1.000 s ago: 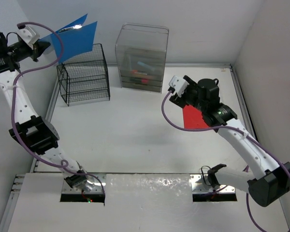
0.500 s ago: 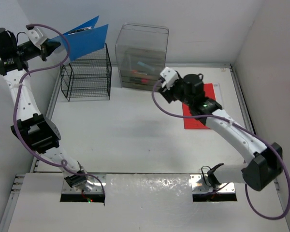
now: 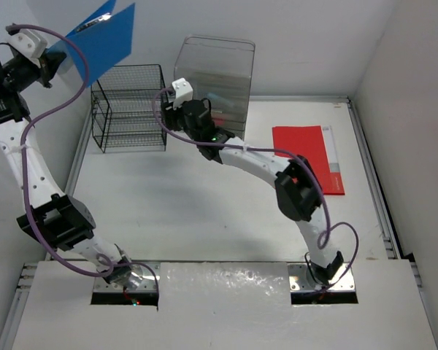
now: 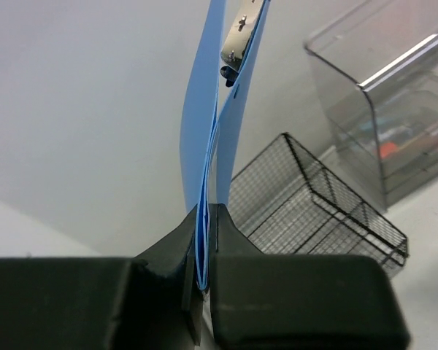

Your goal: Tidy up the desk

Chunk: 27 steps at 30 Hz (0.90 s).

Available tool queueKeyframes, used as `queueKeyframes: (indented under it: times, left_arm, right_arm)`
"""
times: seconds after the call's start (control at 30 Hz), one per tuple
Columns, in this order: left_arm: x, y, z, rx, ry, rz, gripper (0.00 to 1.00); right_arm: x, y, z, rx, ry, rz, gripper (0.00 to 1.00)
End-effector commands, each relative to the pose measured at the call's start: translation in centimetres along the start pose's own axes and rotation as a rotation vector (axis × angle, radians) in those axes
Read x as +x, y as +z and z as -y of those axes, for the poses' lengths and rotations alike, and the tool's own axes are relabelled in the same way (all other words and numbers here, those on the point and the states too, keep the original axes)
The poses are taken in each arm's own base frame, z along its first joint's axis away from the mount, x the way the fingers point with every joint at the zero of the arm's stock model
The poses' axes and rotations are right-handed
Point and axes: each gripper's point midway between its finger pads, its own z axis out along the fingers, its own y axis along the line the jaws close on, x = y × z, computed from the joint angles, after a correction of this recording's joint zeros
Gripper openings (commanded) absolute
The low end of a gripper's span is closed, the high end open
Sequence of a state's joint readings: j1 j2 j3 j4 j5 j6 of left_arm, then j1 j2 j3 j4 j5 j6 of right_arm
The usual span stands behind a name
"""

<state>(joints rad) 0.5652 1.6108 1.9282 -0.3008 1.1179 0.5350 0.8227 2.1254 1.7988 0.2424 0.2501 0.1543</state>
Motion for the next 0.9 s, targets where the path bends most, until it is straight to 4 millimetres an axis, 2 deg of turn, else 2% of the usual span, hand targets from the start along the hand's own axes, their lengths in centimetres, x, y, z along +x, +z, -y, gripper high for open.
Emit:
queueKeyframes:
  times: [0.0,0.03,0.07,0.1,0.13,0.17,0.2,0.23,0.27,0.33,0.5,0.53,0.67,0.7,0.77,0.87]
  left_arm:
    - [-4.2,-1.6,-1.5,-0.092,0.097,0.045,0.00]
    - [-4.2,-1.6,-1.4,-0.081,0.090,0.049,0.00]
    - [-4.3,-1.7,-1.6,-0.083,0.090,0.052,0.00]
    - [-4.5,-2.0,-2.0,-0.093,0.092,0.054,0.00]
    - [-4.3,-2.0,-2.1,-0.096,0.077,0.056,0.00]
    - [-4.3,-2.1,-2.4,-0.101,0.079,0.057,0.00]
    - [-4.1,-2.2,-2.6,-0.109,0.076,0.053,0.00]
    - [-4.0,-2.3,-2.7,-0.113,0.073,0.050,0.00]
    - [-3.7,-2.5,-2.8,-0.113,0.073,0.045,0.00]
    - [-3.5,-2.6,-2.7,-0.108,0.074,0.043,0.00]
    - [-3.0,-2.8,-2.5,-0.098,0.076,0.040,0.00]
    - [-2.9,-2.8,-2.3,-0.090,0.076,0.040,0.00]
    - [-2.9,-3.0,-1.9,-0.081,0.091,0.044,0.00]
    - [-3.0,-3.1,-1.8,-0.078,0.095,0.046,0.00]
    - [-3.0,-3.2,-1.9,-0.080,0.097,0.046,0.00]
    - [-3.1,-3.2,-1.7,-0.068,0.095,0.055,0.00]
  right_arm:
    - [-2.2,2.6,-0.3,0.054,0.166,0.116,0.52]
    - [-3.1,3.2,-0.6,0.050,0.188,0.155,0.48]
    - [-2.5,3.8,-0.7,0.048,0.188,0.159,0.43]
    - [-0.5,4.7,-0.8,0.056,0.188,0.148,0.40]
    - [-0.8,5.1,-0.9,0.060,0.212,0.178,0.38]
    - [-0.2,5.6,-0.9,0.064,0.220,0.181,0.37]
    - [1.9,6.5,-1.1,0.068,0.222,0.159,0.37]
    - [0.8,7.0,-1.4,0.060,0.236,0.190,0.39]
    - [1.5,8.0,-1.8,0.046,0.239,0.192,0.41]
    - [2.3,8.6,-2.0,0.053,0.242,0.194,0.45]
    - [4.6,9.4,-0.5,0.144,0.241,0.199,0.45]
    - [5.7,9.8,-0.3,0.166,0.242,0.191,0.46]
    - [8.2,10.7,-0.6,0.183,0.246,0.174,0.44]
    - [7.9,10.9,-0.8,0.176,0.250,0.184,0.43]
    - [9.9,11.3,-1.5,0.159,0.241,0.156,0.41]
    - [11.7,11.2,-1.9,0.157,0.231,0.128,0.27]
